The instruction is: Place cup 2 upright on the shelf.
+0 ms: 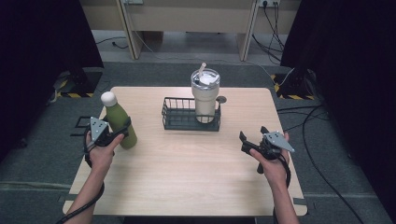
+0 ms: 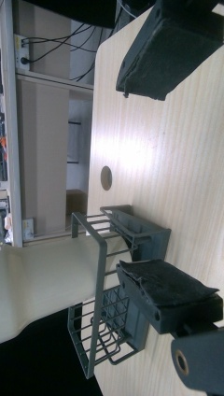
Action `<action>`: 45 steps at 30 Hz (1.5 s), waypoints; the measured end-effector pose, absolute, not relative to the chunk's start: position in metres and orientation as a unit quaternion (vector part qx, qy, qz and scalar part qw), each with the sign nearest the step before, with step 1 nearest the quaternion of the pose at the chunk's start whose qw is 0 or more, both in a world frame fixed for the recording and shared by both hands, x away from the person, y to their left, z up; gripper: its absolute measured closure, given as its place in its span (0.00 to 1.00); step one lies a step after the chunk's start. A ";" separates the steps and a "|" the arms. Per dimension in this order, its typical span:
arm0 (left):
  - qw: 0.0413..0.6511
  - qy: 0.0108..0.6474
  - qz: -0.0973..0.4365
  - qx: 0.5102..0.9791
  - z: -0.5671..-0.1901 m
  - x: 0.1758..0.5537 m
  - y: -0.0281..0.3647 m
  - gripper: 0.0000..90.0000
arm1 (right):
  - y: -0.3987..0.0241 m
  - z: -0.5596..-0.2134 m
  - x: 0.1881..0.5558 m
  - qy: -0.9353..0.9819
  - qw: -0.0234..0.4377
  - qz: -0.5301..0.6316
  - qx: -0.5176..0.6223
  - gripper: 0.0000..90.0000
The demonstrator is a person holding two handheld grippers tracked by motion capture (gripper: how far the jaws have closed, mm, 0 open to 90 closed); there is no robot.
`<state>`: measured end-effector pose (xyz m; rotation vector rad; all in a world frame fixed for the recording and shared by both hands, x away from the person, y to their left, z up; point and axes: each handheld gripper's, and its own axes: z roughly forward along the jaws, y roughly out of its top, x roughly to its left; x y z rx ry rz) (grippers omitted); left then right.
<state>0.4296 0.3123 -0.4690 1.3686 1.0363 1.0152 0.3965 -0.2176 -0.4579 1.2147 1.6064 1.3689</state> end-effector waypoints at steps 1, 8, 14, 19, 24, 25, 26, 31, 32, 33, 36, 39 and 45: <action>0.543 0.436 0.426 0.578 -0.469 0.430 0.313 0.24 | -0.218 -0.458 0.397 0.619 0.346 0.528 0.468 0.13; 0.544 0.442 0.420 0.576 -0.468 0.431 0.314 0.24 | -0.218 -0.459 0.397 0.617 0.345 0.526 0.472 0.14; 0.545 0.444 0.418 0.576 -0.468 0.431 0.314 0.24 | -0.219 -0.459 0.397 0.616 0.346 0.526 0.473 0.14; 0.543 0.447 0.419 0.575 -0.467 0.431 0.315 0.24 | -0.219 -0.459 0.397 0.615 0.347 0.526 0.474 0.15; 0.539 0.440 0.426 0.579 -0.466 0.430 0.313 0.24 | -0.219 -0.459 0.397 0.616 0.346 0.526 0.473 0.15; 0.540 0.440 0.425 0.578 -0.465 0.430 0.313 0.24 | -0.219 -0.459 0.397 0.616 0.346 0.526 0.473 0.15; 0.541 0.440 0.425 0.577 -0.464 0.430 0.313 0.24 | -0.219 -0.459 0.397 0.616 0.346 0.526 0.473 0.15; 0.547 0.437 0.426 0.573 -0.458 0.429 0.312 0.24 | -0.219 -0.460 0.397 0.615 0.346 0.526 0.474 0.15; 0.549 0.437 0.425 0.572 -0.457 0.429 0.311 0.24 | -0.219 -0.460 0.397 0.615 0.346 0.526 0.475 0.15; 0.550 0.436 0.425 0.572 -0.456 0.429 0.311 0.24 | -0.219 -0.460 0.397 0.615 0.346 0.526 0.474 0.15; 0.551 0.434 0.426 0.571 -0.455 0.429 0.309 0.24 | -0.219 -0.460 0.397 0.615 0.346 0.526 0.475 0.15; 0.558 0.435 0.421 0.567 -0.453 0.429 0.308 0.24 | -0.219 -0.460 0.397 0.615 0.346 0.526 0.475 0.15; 0.561 0.429 0.423 0.568 -0.449 0.430 0.304 0.24 | -0.219 -0.460 0.397 0.615 0.346 0.525 0.476 0.15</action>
